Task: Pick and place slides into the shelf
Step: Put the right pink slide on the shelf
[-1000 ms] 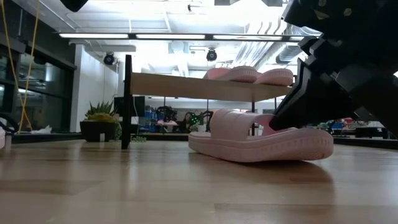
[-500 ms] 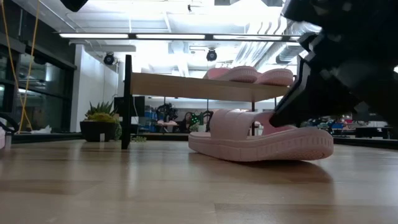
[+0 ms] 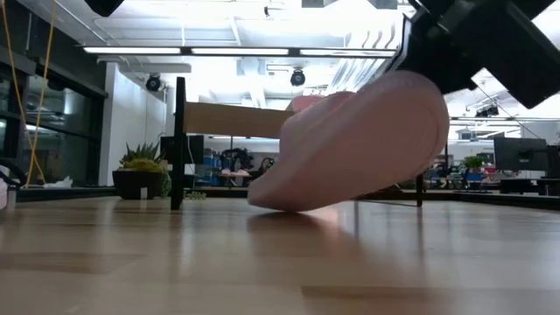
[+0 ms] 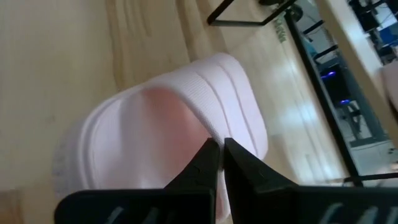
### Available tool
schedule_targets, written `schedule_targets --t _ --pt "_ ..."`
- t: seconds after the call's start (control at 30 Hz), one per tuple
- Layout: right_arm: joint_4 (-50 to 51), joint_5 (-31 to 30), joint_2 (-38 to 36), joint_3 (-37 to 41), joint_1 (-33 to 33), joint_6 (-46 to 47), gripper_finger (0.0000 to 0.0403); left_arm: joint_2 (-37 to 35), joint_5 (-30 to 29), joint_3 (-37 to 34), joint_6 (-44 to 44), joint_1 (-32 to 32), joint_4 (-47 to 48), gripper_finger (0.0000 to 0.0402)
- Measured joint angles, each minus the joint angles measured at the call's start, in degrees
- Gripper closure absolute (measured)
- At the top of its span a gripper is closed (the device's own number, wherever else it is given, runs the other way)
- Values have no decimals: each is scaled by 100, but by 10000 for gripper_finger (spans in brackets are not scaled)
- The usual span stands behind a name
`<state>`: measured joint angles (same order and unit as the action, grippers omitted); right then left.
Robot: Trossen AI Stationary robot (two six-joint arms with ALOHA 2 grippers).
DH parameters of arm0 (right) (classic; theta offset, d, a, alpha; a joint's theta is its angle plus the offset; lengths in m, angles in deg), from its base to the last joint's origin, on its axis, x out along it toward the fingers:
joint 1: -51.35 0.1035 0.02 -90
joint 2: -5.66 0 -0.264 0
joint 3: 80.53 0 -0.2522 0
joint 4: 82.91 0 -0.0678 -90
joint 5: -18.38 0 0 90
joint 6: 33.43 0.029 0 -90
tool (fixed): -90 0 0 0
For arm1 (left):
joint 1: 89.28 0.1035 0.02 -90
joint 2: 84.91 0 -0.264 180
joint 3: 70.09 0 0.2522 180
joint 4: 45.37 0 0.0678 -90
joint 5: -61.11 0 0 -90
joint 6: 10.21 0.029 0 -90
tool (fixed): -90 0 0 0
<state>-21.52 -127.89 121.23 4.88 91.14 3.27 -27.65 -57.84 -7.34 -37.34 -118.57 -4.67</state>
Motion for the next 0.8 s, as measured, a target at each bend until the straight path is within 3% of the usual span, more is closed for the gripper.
schedule_targets --t 0.37,0.8 --pt "1157 -87 0 -477 0 680 403 0 -1 0 0 0 9 222" --pt "1908 -142 0 -1145 13 683 403 0 0 0 2 1 13 222"
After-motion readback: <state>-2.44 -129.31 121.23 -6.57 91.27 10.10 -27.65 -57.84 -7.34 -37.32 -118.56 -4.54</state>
